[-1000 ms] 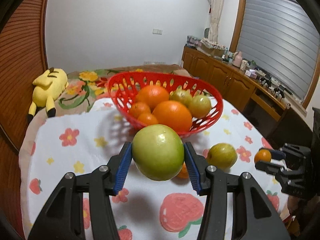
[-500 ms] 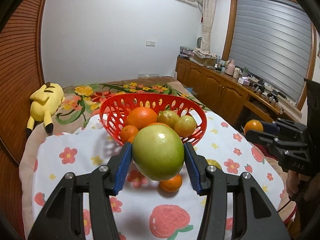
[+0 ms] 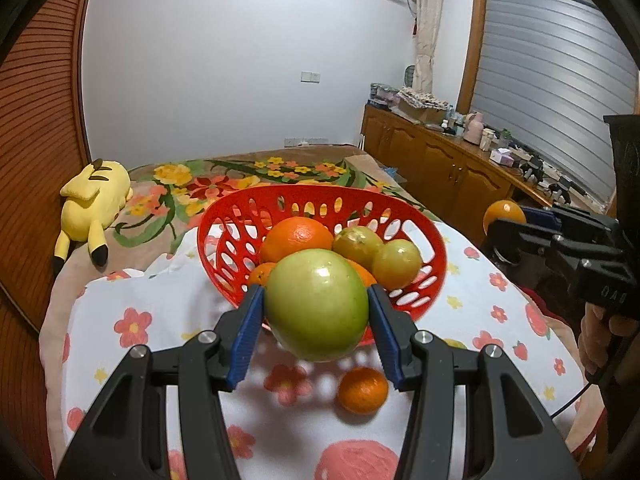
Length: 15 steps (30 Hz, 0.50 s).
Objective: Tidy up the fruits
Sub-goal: 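Carry the small orange and the green pomelo over the red basket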
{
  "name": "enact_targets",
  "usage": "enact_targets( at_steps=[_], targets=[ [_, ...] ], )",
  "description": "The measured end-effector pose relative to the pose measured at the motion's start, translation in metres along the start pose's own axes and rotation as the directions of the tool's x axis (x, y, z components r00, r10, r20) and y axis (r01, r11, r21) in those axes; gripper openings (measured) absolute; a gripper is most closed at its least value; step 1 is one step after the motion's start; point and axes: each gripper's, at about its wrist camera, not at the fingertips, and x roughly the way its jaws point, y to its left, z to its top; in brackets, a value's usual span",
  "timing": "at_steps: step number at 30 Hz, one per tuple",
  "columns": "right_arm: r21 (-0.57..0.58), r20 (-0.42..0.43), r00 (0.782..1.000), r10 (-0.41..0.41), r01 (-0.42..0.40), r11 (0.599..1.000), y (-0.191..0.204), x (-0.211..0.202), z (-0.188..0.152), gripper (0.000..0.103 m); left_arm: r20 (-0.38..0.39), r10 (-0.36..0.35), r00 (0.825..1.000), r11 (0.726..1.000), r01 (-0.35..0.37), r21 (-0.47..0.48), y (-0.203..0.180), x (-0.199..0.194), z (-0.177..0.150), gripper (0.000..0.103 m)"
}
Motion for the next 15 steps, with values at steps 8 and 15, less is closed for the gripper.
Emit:
enact_targets(
  at_steps=[8, 15],
  targets=[
    [-0.026, 0.015, 1.0, 0.019, -0.019, 0.999, -0.016, 0.029, 0.015, 0.034, -0.028, 0.012, 1.0, 1.0, -0.012, 0.005, 0.005, 0.027, 0.013, 0.051],
    [-0.036, -0.017, 1.0, 0.013, -0.013, 0.999, -0.029, 0.061, 0.027, 0.034, -0.05, 0.027, 0.998, 1.0, -0.026, 0.007, 0.011, 0.048, 0.021, 0.051]
  ],
)
